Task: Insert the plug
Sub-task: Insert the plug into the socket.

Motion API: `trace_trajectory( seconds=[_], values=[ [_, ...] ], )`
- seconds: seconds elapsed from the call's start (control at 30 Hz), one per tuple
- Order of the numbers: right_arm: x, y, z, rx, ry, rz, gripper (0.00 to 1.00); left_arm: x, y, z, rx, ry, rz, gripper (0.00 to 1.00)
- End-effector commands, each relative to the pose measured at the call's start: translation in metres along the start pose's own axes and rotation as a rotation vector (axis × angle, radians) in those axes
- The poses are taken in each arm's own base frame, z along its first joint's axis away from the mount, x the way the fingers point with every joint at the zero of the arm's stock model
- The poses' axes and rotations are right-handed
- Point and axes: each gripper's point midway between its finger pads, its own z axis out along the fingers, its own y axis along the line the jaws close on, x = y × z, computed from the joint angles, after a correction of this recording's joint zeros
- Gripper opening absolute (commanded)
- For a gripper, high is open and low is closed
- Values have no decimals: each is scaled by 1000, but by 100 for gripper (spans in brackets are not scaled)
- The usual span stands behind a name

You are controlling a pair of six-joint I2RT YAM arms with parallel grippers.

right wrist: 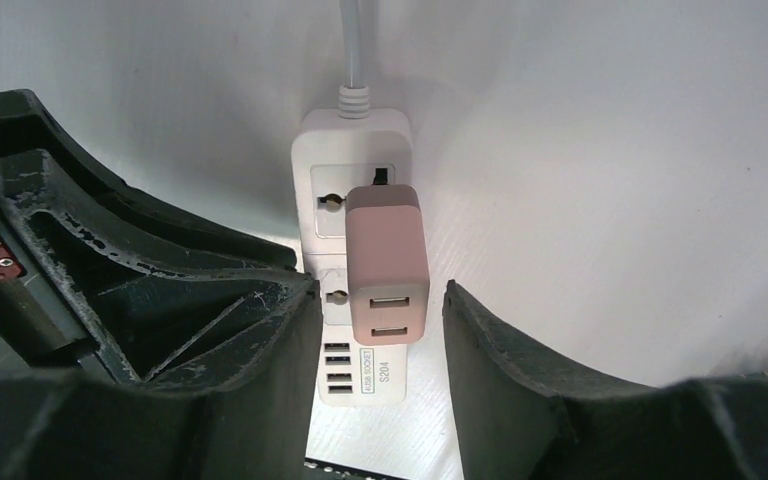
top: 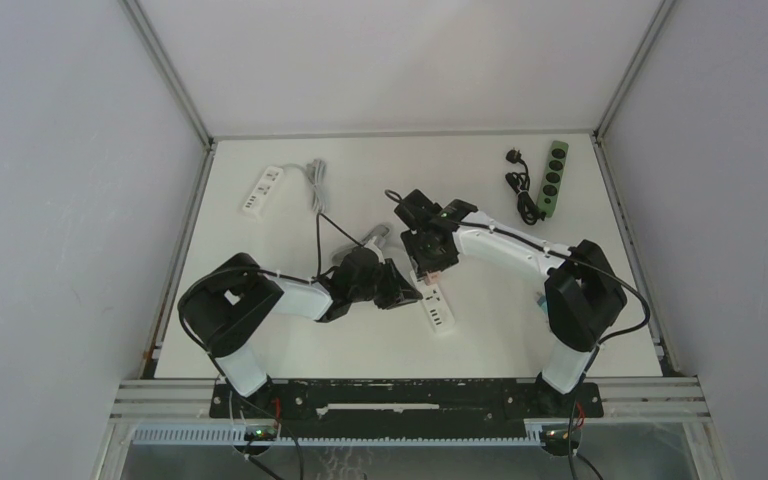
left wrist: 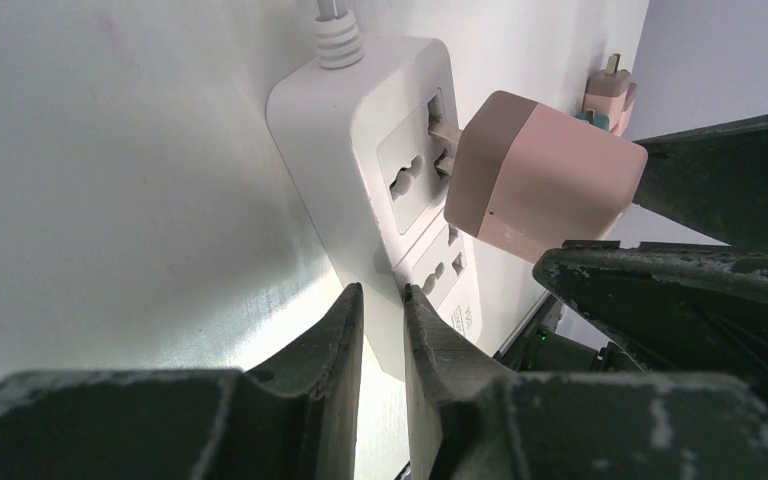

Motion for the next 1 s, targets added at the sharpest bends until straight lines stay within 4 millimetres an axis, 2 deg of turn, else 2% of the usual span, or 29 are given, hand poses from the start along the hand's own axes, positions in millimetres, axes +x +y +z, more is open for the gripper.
trace_trajectory(
  seconds=[0.0,0.37,0.57,0.67,0.8,0.97],
  values=[
    [-12,4,-4,-20,-57,30,54,23,75,-9,-265,62,9,24],
    [-8,0,10,-17,-16,17,29,23,75,-10,-266,61,12,24],
    [0,-3,22,-1,34,-4,27,23,74,-10,-265,62,11,24],
    [3,-4,29,4,61,-17,19,23,74,-10,-265,62,13,24],
    [12,-7,39,30,117,-44,1,22,74,-10,-265,60,13,24],
    [35,-8,47,68,163,-69,0,23,75,-10,-267,59,13,24]
  ],
)
